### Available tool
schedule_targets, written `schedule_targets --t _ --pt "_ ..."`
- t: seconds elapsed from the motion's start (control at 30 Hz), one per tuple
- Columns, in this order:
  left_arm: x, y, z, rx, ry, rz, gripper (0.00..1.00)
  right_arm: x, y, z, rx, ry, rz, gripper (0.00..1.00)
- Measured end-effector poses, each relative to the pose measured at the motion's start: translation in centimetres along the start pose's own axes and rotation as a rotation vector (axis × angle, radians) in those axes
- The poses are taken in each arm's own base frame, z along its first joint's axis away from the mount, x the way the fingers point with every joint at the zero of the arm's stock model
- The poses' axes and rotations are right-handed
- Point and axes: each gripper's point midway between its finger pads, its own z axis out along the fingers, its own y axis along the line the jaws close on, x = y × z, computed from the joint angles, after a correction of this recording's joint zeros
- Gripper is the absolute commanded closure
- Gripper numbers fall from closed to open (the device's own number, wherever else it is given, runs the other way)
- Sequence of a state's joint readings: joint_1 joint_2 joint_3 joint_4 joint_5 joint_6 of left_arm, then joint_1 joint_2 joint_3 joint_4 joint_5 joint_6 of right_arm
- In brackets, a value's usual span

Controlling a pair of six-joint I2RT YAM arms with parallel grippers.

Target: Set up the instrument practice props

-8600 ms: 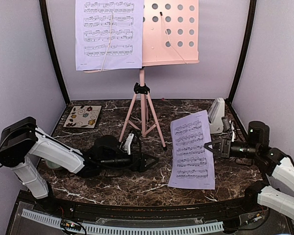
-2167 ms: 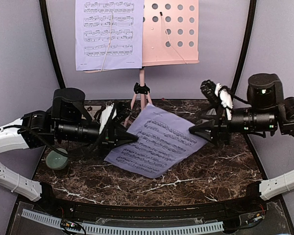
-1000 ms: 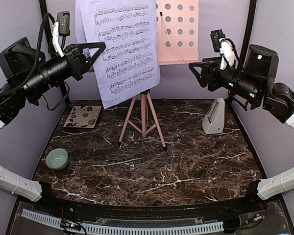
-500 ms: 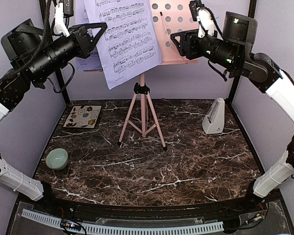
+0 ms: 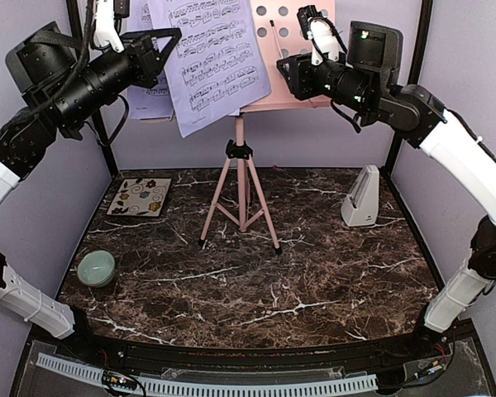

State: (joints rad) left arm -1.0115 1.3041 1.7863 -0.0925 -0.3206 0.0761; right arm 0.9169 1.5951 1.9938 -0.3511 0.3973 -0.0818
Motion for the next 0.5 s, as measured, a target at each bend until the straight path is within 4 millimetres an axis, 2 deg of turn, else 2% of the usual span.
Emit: schedule_targets --t 0.1,0.2,0.5 --pt "-0.8 0.1 0.4 -0.013 -0.017 0.022 1.00 -0.3 -0.1 0.3 0.007 -0.015 0.000 0.73" --pt "-1.3 0.3 1.1 -0.025 -0.025 0.042 1.00 -0.2 -0.2 0.6 0.013 -0.016 -0.005 0.76" --pt "-1.0 0.2 2.8 -0.039 -0.005 0.099 1.00 0.0 -0.1 1.1 0.011 -0.021 -0.008 1.00"
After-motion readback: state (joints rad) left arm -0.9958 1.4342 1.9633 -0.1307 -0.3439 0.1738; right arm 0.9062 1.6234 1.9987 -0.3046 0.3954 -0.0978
